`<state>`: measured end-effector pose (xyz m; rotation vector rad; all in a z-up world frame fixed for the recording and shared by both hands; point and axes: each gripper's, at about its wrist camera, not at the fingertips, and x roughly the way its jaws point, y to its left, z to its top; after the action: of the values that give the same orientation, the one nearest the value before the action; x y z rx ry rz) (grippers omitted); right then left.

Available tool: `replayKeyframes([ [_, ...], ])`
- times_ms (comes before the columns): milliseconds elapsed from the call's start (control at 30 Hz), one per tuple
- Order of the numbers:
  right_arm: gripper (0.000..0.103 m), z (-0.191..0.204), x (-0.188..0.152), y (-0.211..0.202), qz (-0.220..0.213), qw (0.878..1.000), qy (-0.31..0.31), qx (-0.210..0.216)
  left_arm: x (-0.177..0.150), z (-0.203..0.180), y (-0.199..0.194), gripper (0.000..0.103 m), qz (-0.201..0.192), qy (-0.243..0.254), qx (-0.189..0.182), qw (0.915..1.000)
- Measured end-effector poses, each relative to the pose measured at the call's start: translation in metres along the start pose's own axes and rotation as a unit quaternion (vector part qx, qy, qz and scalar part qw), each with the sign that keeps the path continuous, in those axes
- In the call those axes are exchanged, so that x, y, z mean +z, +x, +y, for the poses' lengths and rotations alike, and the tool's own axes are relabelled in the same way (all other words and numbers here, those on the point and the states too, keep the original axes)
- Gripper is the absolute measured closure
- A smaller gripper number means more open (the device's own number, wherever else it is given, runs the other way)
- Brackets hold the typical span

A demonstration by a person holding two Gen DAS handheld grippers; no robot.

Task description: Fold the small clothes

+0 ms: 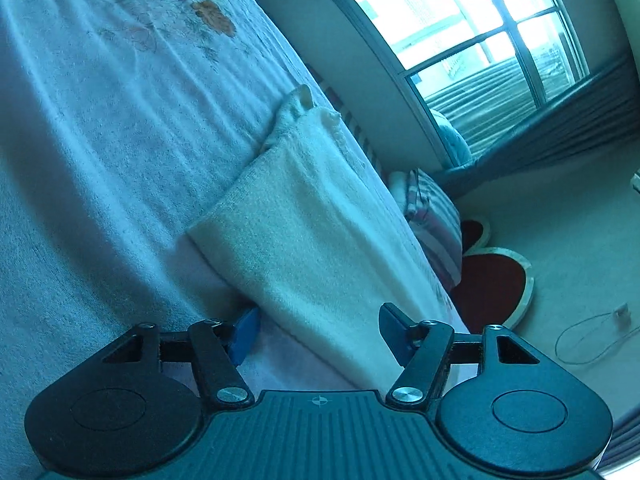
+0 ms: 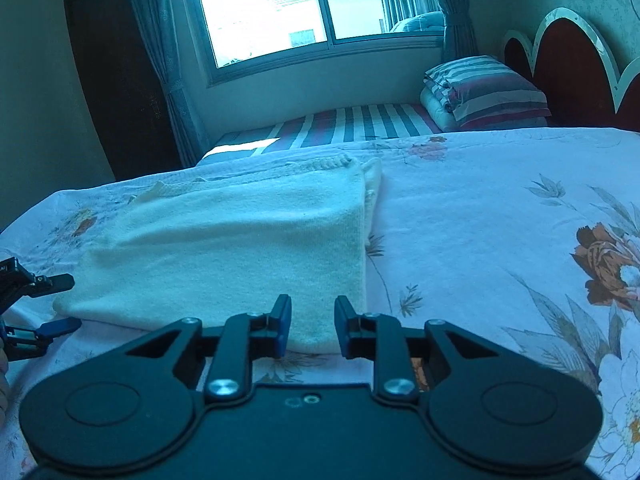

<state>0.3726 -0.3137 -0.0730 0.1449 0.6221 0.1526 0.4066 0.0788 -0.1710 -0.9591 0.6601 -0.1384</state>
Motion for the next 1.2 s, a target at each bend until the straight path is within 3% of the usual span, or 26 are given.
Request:
replayKeyframes([
  [267, 0.078, 0.017, 0.005, 0.008, 0.006, 1.000, -0.016, 0.018, -0.002, 0.007, 0.013, 0.041, -0.071, -0.082, 0.012, 0.9941],
  [367, 0.083, 0.024, 0.010, 0.017, 0.008, 0.999, -0.019, 0.031, 0.001, 0.013, 0.020, 0.057, -0.085, -0.094, 0.021, 0.9917],
  [467, 0.091, 0.031, 0.017, 0.030, 0.009, 0.999, -0.022, 0.045, 0.008, 0.019, 0.029, 0.067, -0.092, -0.104, 0.016, 0.9902],
  [733, 0.095, 0.045, 0.033, 0.068, 0.019, 0.996, -0.006, 0.084, 0.018, 0.005, 0.047, 0.067, -0.105, -0.094, 0.028, 0.9896],
  [833, 0.095, 0.052, 0.039, 0.078, 0.022, 0.995, -0.014, 0.100, -0.001, 0.005, 0.035, 0.067, -0.111, -0.113, 0.021, 0.9872],
  [933, 0.094, 0.057, 0.042, 0.087, 0.027, 0.994, -0.020, 0.107, -0.013, 0.006, 0.034, 0.067, -0.125, -0.094, 0.027, 0.9874],
  [1133, 0.094, 0.070, 0.043, 0.097, 0.038, 0.994, -0.030, 0.098, 0.009, 0.009, 0.050, 0.067, -0.153, -0.139, 0.034, 0.9777],
  [1200, 0.095, 0.075, 0.043, 0.099, 0.043, 0.994, -0.030, 0.094, 0.014, 0.005, 0.056, 0.068, -0.145, -0.130, 0.045, 0.9799],
])
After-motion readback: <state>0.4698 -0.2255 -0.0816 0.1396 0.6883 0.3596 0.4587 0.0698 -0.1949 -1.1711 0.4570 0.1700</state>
